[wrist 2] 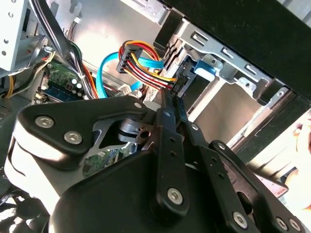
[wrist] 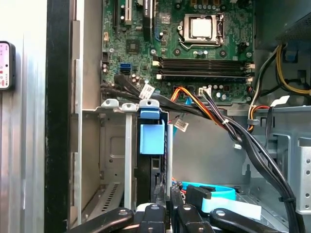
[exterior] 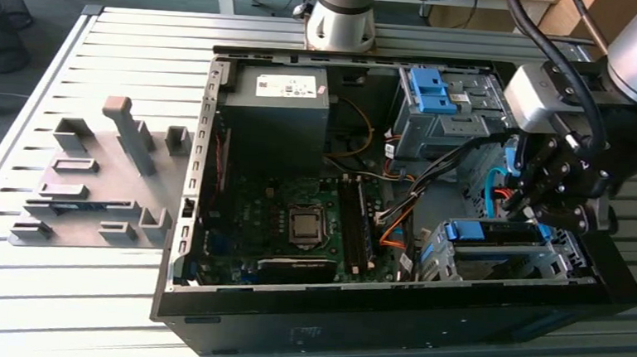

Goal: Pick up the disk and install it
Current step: 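Insert the first disk wire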

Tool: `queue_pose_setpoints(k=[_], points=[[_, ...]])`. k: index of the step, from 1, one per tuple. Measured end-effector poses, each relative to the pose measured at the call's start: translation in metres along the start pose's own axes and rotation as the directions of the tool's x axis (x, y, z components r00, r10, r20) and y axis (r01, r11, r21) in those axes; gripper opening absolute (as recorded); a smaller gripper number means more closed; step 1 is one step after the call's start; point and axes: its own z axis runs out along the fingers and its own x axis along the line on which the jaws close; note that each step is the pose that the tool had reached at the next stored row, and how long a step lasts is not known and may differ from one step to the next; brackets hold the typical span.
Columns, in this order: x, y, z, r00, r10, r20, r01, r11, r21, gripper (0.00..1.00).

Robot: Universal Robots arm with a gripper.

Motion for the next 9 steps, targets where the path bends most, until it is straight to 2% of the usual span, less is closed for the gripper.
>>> queue_pose_setpoints(k=[9], points=[[0.0048, 0.0013, 0.0006, 1.0000, 0.002, -0.0001, -0.002, 1.0000, 0.0001, 0.16]])
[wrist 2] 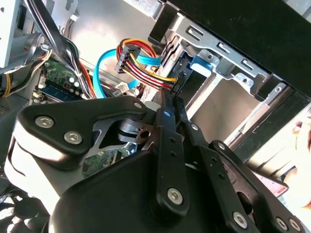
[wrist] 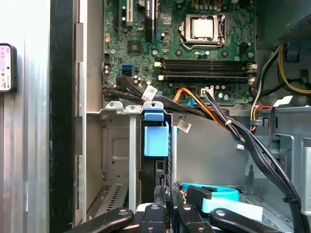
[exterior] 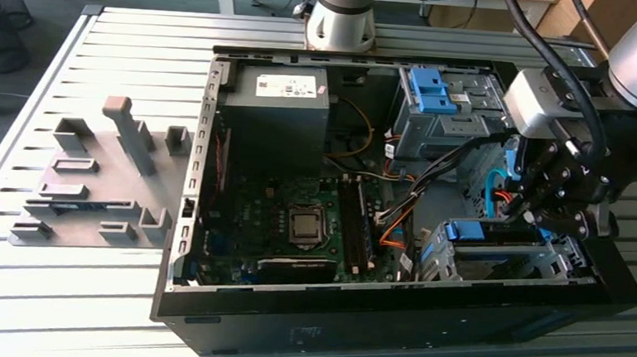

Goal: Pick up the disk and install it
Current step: 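Insert the first disk wire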

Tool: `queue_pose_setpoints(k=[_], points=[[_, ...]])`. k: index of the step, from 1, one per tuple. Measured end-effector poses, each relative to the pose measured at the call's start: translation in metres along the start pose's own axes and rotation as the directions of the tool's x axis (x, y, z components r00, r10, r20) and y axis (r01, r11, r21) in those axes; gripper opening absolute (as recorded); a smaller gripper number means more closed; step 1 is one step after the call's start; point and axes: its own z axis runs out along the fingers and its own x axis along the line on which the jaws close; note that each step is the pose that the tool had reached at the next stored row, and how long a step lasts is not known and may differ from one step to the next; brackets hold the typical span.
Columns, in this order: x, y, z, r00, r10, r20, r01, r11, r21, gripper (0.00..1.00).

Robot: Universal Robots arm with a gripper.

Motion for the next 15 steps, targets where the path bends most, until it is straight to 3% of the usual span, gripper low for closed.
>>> queue_pose_setpoints(k=[15], points=[[0.0016, 0.0006, 0.0035, 1.0000, 0.000, 0.0004, 0.000, 1.0000, 0.0000, 0.16]])
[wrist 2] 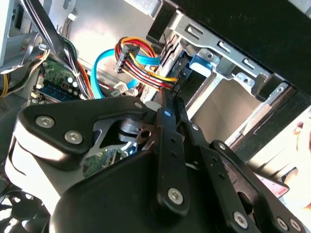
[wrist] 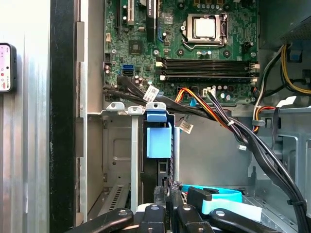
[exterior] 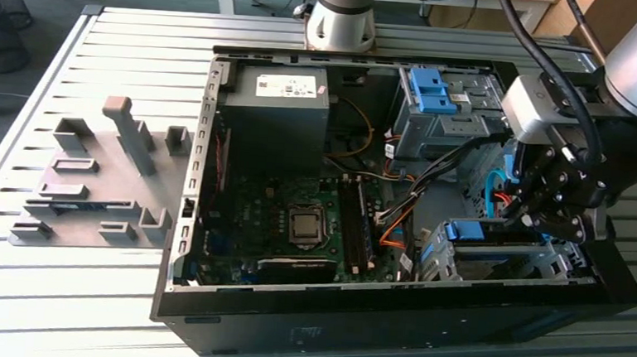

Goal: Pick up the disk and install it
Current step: 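Insert the first disk wire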

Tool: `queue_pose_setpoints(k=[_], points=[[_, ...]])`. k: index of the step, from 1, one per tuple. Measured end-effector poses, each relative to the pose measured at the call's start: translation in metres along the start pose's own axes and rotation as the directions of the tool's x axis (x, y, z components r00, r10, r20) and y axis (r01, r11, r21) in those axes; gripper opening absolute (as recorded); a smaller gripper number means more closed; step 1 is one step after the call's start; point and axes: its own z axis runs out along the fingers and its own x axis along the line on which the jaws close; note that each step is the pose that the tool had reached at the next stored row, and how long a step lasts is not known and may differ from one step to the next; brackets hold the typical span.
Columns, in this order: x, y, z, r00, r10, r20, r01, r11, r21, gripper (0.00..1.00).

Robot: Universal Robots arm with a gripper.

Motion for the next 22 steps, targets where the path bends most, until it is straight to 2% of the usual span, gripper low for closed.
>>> queue_pose_setpoints(k=[19, 21, 22], points=[[0.0009, -0.0009, 0.0057, 1.0000, 0.000, 0.0000, 0.000, 1.0000, -0.0042, 0.16], [0.0009, -0.0008, 0.0044, 1.0000, 0.000, 0.0018, 0.000, 1.0000, -0.0043, 0.17], [0.0009, -0.0008, 0.0025, 1.0000, 0.000, 0.0020, 0.000, 1.0000, -0.0042, 0.23]])
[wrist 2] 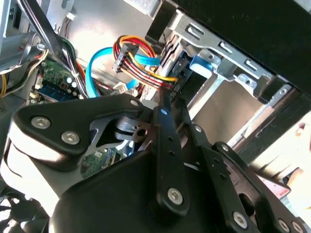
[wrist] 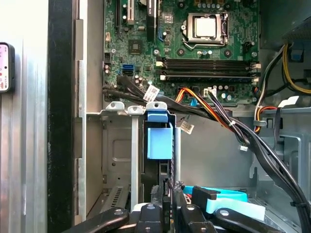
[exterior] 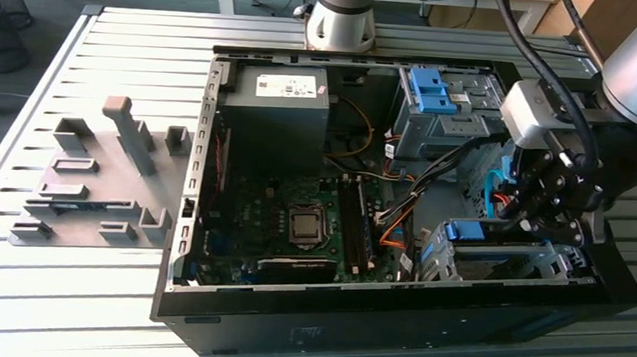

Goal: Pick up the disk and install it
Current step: 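Insert the first disk wire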

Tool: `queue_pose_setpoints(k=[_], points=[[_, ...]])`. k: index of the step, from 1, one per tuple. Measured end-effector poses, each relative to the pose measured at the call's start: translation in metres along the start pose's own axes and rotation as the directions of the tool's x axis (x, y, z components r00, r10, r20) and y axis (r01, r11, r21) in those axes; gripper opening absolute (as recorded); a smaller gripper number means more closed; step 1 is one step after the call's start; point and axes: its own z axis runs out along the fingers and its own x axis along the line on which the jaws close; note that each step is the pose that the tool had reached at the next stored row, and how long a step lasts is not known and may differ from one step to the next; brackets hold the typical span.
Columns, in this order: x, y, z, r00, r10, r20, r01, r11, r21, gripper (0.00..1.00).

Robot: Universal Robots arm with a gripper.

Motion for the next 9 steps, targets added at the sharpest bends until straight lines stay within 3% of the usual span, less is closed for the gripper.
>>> queue_pose_setpoints(k=[4, 7, 9], points=[[-0.0004, 0.0001, -0.0102, 1.0000, 0.000, 0.0001, 0.000, 1.0000, 0.0000, 0.23], [-0.0004, 0.0001, -0.0114, 1.0000, 0.000, 0.0004, 0.000, 1.0000, -0.0001, 0.23], [-0.0004, 0.0001, -0.0115, 1.0000, 0.000, 0.0004, 0.000, 1.0000, -0.0001, 0.15]])
